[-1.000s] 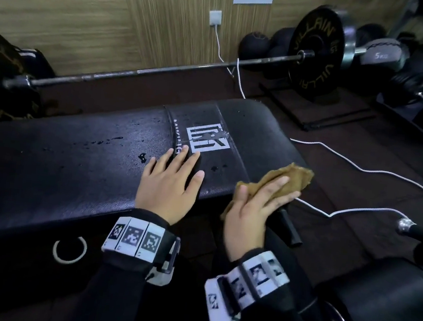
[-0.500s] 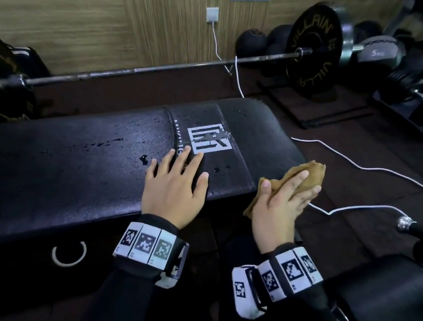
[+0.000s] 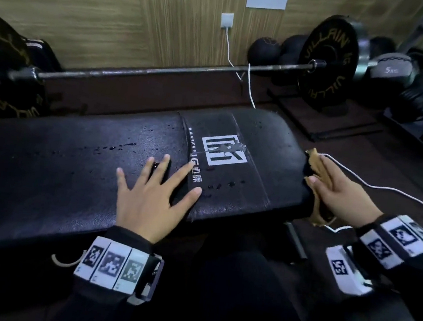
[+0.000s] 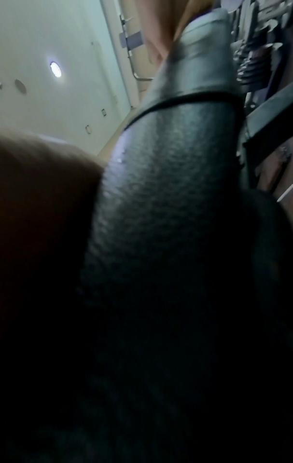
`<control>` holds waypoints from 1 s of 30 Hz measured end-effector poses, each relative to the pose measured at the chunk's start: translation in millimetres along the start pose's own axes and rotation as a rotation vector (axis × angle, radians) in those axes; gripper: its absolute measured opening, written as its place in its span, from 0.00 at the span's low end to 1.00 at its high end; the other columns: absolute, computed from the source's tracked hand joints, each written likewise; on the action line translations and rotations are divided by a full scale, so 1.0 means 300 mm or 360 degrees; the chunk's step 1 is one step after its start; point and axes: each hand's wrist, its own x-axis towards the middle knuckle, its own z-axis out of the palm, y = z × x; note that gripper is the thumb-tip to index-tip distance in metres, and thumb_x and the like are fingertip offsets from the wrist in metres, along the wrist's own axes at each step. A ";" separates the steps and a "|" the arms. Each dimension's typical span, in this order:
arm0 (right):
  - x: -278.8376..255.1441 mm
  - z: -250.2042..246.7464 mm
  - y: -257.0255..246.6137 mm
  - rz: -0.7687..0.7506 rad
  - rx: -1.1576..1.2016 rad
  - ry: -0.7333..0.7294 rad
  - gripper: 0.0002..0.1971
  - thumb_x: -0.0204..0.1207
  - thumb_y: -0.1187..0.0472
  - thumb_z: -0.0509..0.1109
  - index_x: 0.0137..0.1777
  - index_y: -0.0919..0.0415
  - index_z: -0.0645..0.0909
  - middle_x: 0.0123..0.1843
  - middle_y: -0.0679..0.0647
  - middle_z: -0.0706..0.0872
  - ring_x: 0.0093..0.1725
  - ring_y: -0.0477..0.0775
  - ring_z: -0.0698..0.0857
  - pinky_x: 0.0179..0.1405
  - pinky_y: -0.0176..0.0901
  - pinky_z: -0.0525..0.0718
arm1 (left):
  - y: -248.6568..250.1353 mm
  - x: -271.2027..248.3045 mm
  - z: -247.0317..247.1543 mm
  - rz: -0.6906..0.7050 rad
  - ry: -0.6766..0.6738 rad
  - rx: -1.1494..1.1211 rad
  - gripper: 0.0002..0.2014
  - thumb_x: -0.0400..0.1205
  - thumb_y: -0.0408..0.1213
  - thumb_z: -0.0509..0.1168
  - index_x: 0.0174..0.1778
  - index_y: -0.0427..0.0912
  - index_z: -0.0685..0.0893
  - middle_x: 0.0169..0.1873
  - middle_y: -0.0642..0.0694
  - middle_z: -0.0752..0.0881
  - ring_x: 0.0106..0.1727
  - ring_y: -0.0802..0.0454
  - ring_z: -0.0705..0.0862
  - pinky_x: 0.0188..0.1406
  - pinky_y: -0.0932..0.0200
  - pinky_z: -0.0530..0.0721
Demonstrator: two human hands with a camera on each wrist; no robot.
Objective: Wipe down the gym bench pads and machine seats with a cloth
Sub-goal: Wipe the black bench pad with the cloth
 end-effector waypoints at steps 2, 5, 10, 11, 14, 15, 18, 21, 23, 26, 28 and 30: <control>0.039 -0.026 0.024 -0.0056 -0.0020 -0.0172 0.31 0.79 0.49 0.65 0.80 0.47 0.60 0.71 0.55 0.78 0.71 0.57 0.76 0.74 0.47 0.68 | 0.003 -0.005 0.013 0.0004 0.0069 0.0025 0.30 0.74 0.76 0.27 0.74 0.80 0.39 0.83 0.58 0.50 0.84 0.53 0.45 0.77 0.28 0.42; 0.122 -0.071 0.022 -0.0128 0.0025 -0.0477 0.29 0.79 0.54 0.66 0.79 0.52 0.63 0.64 0.51 0.82 0.62 0.50 0.80 0.67 0.44 0.75 | 0.010 -0.004 0.027 -0.0008 0.0118 0.0026 0.29 0.76 0.74 0.28 0.75 0.79 0.41 0.83 0.58 0.54 0.84 0.51 0.49 0.77 0.27 0.46; 0.315 -0.109 -0.037 -0.0043 0.0111 -0.0826 0.16 0.79 0.62 0.65 0.66 0.55 0.75 0.46 0.46 0.86 0.40 0.39 0.85 0.38 0.29 0.80 | 0.018 -0.005 0.022 -0.0022 0.0145 0.0045 0.29 0.78 0.72 0.34 0.77 0.77 0.50 0.82 0.56 0.60 0.83 0.50 0.55 0.76 0.27 0.52; 0.367 -0.104 -0.057 -0.0054 0.0047 -0.0830 0.15 0.79 0.62 0.65 0.66 0.59 0.76 0.44 0.49 0.86 0.38 0.42 0.83 0.35 0.30 0.80 | 0.020 -0.005 0.018 -0.0026 0.0143 0.0049 0.29 0.78 0.72 0.35 0.77 0.76 0.51 0.81 0.56 0.61 0.83 0.50 0.56 0.76 0.27 0.53; 0.519 -0.078 -0.136 -0.0120 -0.0215 -0.0751 0.18 0.80 0.59 0.66 0.68 0.66 0.76 0.43 0.56 0.83 0.38 0.49 0.80 0.29 0.26 0.78 | 0.026 -0.006 0.011 -0.0032 0.0140 0.0052 0.29 0.79 0.72 0.38 0.77 0.75 0.54 0.81 0.56 0.62 0.83 0.50 0.57 0.76 0.28 0.54; 0.564 -0.069 -0.167 -0.0126 -0.0254 -0.0729 0.20 0.80 0.58 0.66 0.69 0.66 0.75 0.46 0.58 0.84 0.42 0.53 0.82 0.34 0.28 0.78 | 0.026 -0.007 0.009 -0.0039 0.0147 0.0048 0.29 0.78 0.71 0.38 0.77 0.76 0.54 0.81 0.56 0.62 0.83 0.51 0.57 0.77 0.28 0.54; 0.655 -0.042 -0.241 -0.0129 -0.0323 -0.0662 0.24 0.81 0.57 0.65 0.75 0.65 0.70 0.61 0.61 0.82 0.60 0.59 0.81 0.57 0.40 0.74 | 0.031 -0.009 0.002 -0.0061 0.0151 0.0044 0.28 0.78 0.71 0.40 0.77 0.76 0.55 0.81 0.57 0.62 0.83 0.52 0.57 0.77 0.30 0.53; 0.679 -0.024 -0.256 -0.0202 -0.0407 -0.0592 0.27 0.81 0.56 0.64 0.78 0.62 0.65 0.68 0.61 0.79 0.66 0.59 0.77 0.63 0.40 0.69 | 0.038 -0.010 -0.006 -0.0085 0.0145 0.0040 0.28 0.78 0.71 0.42 0.76 0.76 0.57 0.81 0.58 0.63 0.83 0.52 0.58 0.77 0.30 0.54; 0.659 -0.030 -0.233 -0.0258 -0.0531 -0.0604 0.30 0.81 0.54 0.64 0.81 0.58 0.59 0.70 0.62 0.77 0.67 0.59 0.76 0.61 0.38 0.68 | 0.040 -0.010 -0.007 -0.0092 0.0140 0.0031 0.28 0.78 0.71 0.43 0.76 0.76 0.58 0.80 0.58 0.64 0.83 0.52 0.58 0.77 0.30 0.54; 0.612 -0.054 -0.179 -0.0305 -0.0597 -0.0682 0.34 0.81 0.53 0.63 0.83 0.49 0.50 0.72 0.58 0.75 0.67 0.53 0.75 0.58 0.31 0.65 | 0.040 -0.011 -0.009 -0.0093 0.0127 0.0018 0.27 0.78 0.70 0.44 0.75 0.76 0.59 0.80 0.58 0.65 0.82 0.52 0.59 0.77 0.30 0.56; 0.602 -0.065 -0.166 -0.0295 -0.0609 -0.0744 0.36 0.81 0.52 0.64 0.83 0.47 0.47 0.73 0.57 0.74 0.67 0.51 0.74 0.62 0.34 0.65 | 0.040 -0.008 -0.010 -0.0093 0.0120 0.0007 0.27 0.78 0.70 0.45 0.75 0.75 0.60 0.79 0.57 0.66 0.82 0.51 0.60 0.76 0.30 0.57; 0.626 -0.064 -0.187 -0.0242 -0.0651 -0.0778 0.36 0.81 0.51 0.63 0.83 0.47 0.47 0.72 0.58 0.75 0.64 0.51 0.75 0.63 0.37 0.67 | 0.042 -0.005 -0.012 -0.0093 0.0115 -0.0001 0.27 0.78 0.70 0.46 0.75 0.75 0.61 0.79 0.57 0.67 0.82 0.51 0.61 0.76 0.29 0.57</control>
